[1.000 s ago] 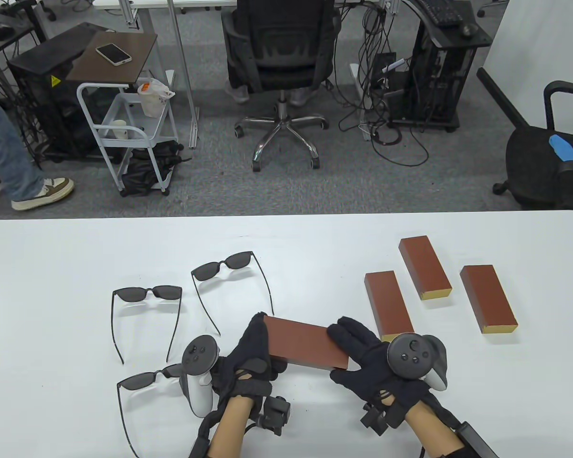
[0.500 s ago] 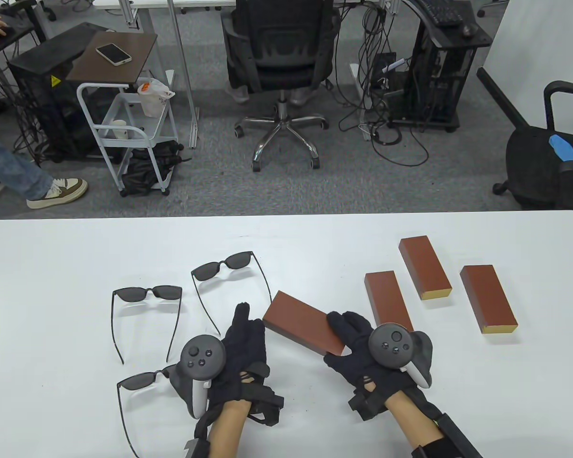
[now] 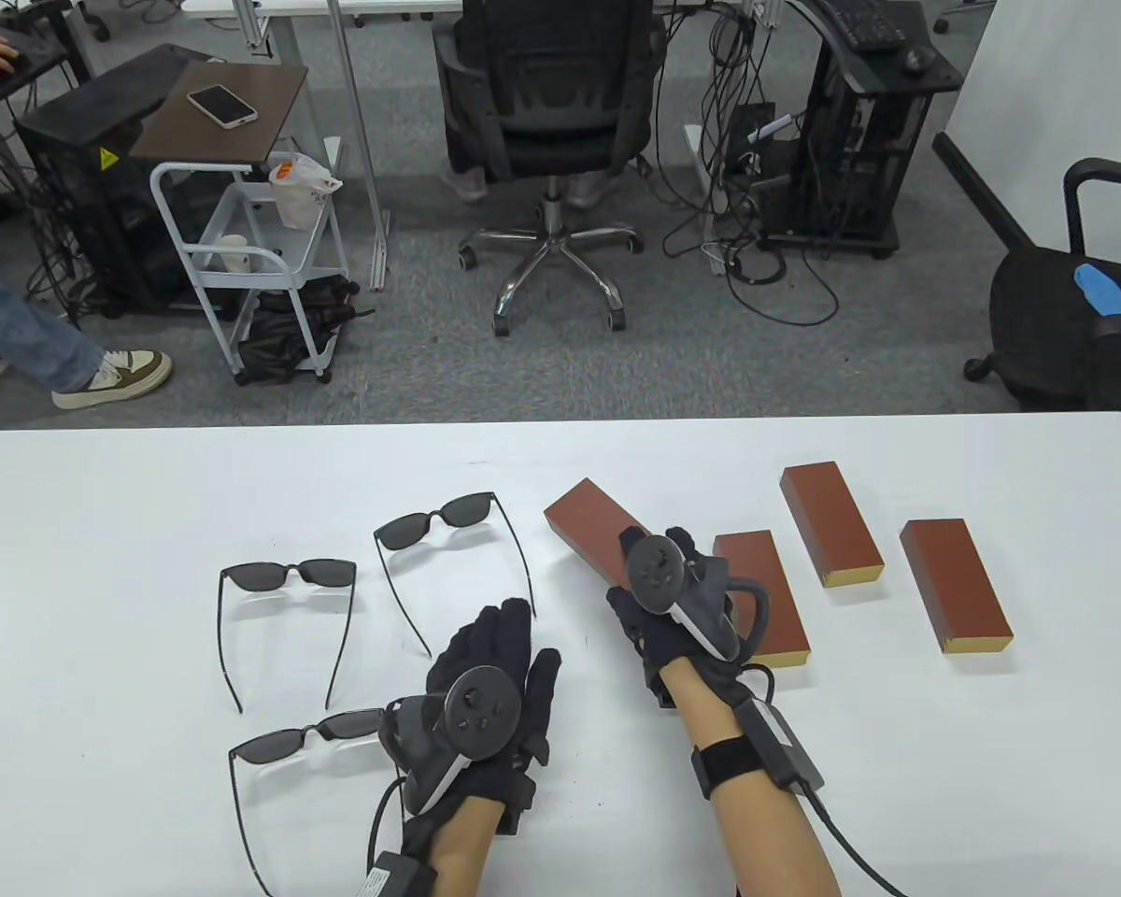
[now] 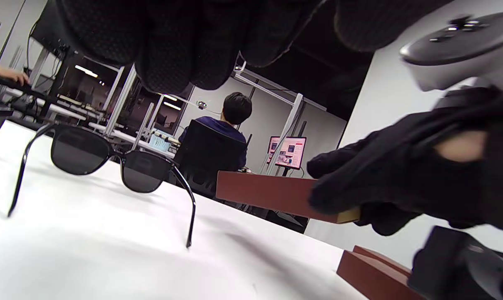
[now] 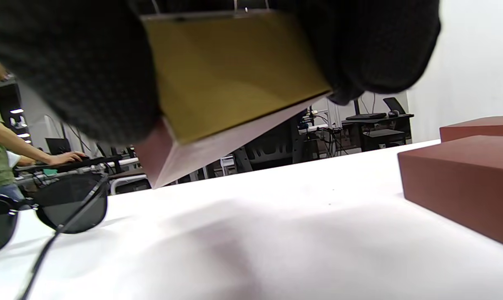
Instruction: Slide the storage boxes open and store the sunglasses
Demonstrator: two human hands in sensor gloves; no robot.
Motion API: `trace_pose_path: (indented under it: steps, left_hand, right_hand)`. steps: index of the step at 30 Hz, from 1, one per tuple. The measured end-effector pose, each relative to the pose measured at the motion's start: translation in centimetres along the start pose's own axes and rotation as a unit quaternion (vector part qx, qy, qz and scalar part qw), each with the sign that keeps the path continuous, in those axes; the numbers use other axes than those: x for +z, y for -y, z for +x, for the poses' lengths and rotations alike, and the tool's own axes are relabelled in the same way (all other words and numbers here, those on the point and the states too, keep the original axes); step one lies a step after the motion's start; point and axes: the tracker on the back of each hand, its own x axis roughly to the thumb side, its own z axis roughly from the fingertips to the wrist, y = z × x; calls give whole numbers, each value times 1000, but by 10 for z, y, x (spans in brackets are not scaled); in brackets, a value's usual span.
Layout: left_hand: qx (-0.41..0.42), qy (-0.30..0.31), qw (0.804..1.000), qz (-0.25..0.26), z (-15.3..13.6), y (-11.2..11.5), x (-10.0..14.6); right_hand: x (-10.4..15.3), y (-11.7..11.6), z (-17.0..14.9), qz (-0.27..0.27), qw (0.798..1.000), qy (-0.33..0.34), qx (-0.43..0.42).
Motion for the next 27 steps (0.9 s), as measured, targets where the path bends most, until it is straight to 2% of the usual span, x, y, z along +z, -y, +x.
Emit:
trace_pose_path:
  steps: [6, 12, 17, 20, 23, 27]
  left_hand:
    - [-8, 6, 1000, 14, 0, -5, 0]
    - [-10, 1, 1000, 15, -2, -7, -1]
    - [-12, 2, 1000, 12, -2, -7, -1]
    - [-9, -3, 1000, 14, -4, -7, -1]
    - [-9, -4, 1000, 15, -4, -6, -1]
    - [-9, -3, 1000, 11, -4, -6, -1]
  right_hand:
    - [-15, -23, 8, 12, 999, -32, -26]
    - [-26, -38, 8, 50, 994, -57, -73]
    - [-30, -51, 9, 73, 994, -63, -55]
    - [-30, -56, 11, 99, 994, -50, 13]
    - [-29, -60, 12, 111, 992, -45, 26]
    - [-23, -54, 12, 128, 991, -35, 28]
